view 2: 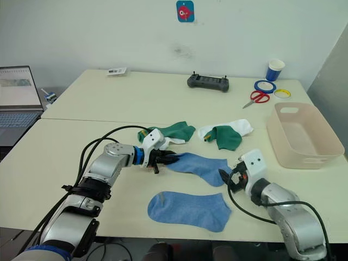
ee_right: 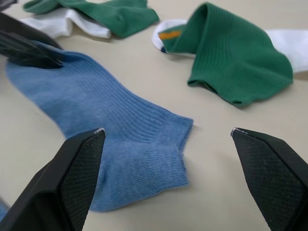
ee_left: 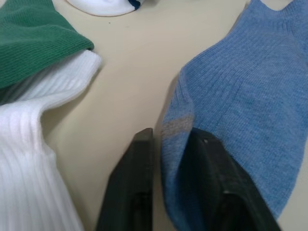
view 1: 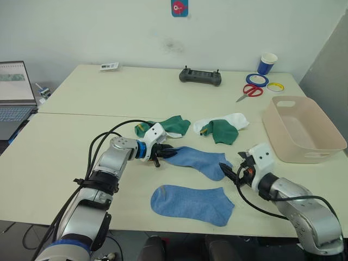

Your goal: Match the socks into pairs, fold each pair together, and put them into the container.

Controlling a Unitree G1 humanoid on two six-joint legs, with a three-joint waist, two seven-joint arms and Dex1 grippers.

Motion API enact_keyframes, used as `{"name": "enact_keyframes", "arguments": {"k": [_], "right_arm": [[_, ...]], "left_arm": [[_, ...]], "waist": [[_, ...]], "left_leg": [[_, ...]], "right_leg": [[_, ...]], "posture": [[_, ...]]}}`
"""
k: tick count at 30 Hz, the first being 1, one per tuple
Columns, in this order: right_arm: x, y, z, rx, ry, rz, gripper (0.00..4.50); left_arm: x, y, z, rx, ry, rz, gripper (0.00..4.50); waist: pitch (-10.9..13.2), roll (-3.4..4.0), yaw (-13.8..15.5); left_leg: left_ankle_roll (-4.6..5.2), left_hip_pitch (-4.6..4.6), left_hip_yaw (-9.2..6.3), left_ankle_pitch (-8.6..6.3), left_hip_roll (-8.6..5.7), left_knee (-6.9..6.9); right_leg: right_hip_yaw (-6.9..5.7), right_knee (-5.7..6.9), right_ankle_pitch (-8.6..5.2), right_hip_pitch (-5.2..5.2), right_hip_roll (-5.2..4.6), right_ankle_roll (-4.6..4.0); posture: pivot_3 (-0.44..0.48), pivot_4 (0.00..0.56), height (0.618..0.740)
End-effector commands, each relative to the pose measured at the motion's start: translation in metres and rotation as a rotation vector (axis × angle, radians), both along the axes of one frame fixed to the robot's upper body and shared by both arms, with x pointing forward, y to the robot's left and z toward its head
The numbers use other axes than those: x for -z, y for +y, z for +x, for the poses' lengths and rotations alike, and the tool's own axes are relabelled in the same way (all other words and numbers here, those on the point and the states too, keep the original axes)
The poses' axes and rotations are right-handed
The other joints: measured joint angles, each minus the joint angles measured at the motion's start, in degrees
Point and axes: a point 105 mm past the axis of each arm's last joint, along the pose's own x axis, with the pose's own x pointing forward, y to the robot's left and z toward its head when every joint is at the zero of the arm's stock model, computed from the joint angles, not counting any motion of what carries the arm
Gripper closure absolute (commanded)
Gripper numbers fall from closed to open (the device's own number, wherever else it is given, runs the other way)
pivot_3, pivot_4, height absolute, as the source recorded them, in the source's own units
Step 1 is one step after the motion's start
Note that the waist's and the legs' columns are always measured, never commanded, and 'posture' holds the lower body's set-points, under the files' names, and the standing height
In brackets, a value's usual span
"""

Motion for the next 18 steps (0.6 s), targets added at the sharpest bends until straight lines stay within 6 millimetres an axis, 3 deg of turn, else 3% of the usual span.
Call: {"name": "enact_keyframes", "arguments": {"k": [1,4,15,18], "right_arm": [[0.004,-0.006,0.008,0.047,0.008,0.004,0.0],[0.012,-0.003,0.009,0.043,0.041,0.002,0.58],[0.008,0.016,0.003,-0.04,0.052,0.03,4.47],[0.006,0.017,0.001,-0.051,0.047,0.03,4.47]], "left_arm": [[-0.007,-0.005,-0.001,0.039,-0.021,0.008,4.45],[-0.009,-0.004,-0.002,0.041,-0.022,0.003,4.5],[-0.012,-0.001,-0.012,0.036,-0.015,-0.024,4.5],[-0.015,0.0,-0.014,0.029,-0.018,-0.033,4.5]], "waist": [[0.0,0.0,0.0],[0.0,0.0,0.0],[0.0,0.0,0.0],[0.0,0.0,0.0]], "left_leg": [[0.0,0.0,0.0,0.0,0.0,0.0],[0.0,-0.01,0.0,0.0,0.0,-0.02],[0.0,-0.01,0.0,0.0,0.01,-0.02],[0.0,-0.01,-0.01,0.0,0.01,-0.02]], "right_leg": [[-0.01,-0.01,0.0,0.0,0.0,0.0],[-0.01,-0.01,0.0,-0.02,0.0,0.0],[0.0,0.0,0.0,-0.03,0.0,0.0],[0.0,0.0,0.0,-0.03,0.0,0.0]], "posture": [[0.0,0.15,0.74],[0.0,0.15,0.74],[0.0,0.15,0.74],[0.0,0.15,0.74]]}}
